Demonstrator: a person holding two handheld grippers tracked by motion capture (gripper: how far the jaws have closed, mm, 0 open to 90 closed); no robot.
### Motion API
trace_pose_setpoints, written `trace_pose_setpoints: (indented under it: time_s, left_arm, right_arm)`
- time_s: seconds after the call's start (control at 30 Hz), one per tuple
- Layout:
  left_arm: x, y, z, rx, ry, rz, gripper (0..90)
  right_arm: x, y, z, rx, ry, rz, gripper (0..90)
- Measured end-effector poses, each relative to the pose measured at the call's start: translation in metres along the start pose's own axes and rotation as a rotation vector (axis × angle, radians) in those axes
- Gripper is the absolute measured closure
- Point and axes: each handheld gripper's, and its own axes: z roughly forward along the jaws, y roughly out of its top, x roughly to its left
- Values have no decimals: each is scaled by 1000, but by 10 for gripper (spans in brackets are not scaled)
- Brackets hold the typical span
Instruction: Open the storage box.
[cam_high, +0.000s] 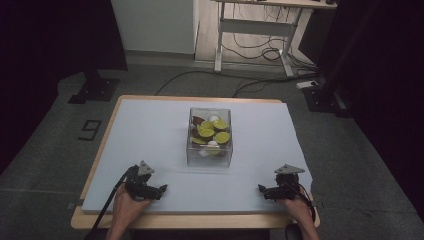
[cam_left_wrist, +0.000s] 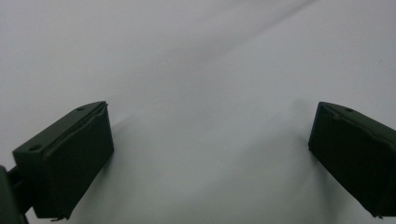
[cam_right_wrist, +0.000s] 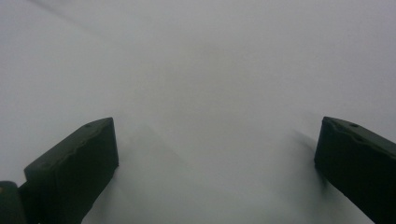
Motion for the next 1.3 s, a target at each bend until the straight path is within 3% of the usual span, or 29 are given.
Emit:
trace_pose_setpoints:
  time_s: [0.37, 0.5, 0.6, 0.83, 1.0, 1.03, 1.17, 1.3]
  left_arm:
    - [0, 1, -1, 6, -2, 0, 0]
    - [-4, 6, -2, 11, -53, 24, 6]
    - [-7, 8, -3, 2, -64, 33, 20]
    - [-12, 19, -12, -52, -121, 59, 94]
    - [-15, 24, -16, -68, -140, 79, 142]
    - [-16, 26, -17, -77, -151, 82, 146]
    - [-17, 29, -20, -101, -178, 73, 165]
    - [-21, 36, -21, -104, -179, 89, 192]
  right_arm:
    - [1, 6, -1, -8, 35, -16, 64]
    - [7, 13, -5, -44, 56, -22, 72]
    - [8, 15, -7, -56, 61, -10, 84]
    - [16, 25, -14, -101, 105, -31, 87]
    - [22, 31, -14, -103, 129, -26, 101]
    - [25, 34, -13, -101, 153, -35, 102]
    - [28, 38, -13, -111, 183, -47, 110]
    - [33, 44, -13, -122, 210, -62, 131]
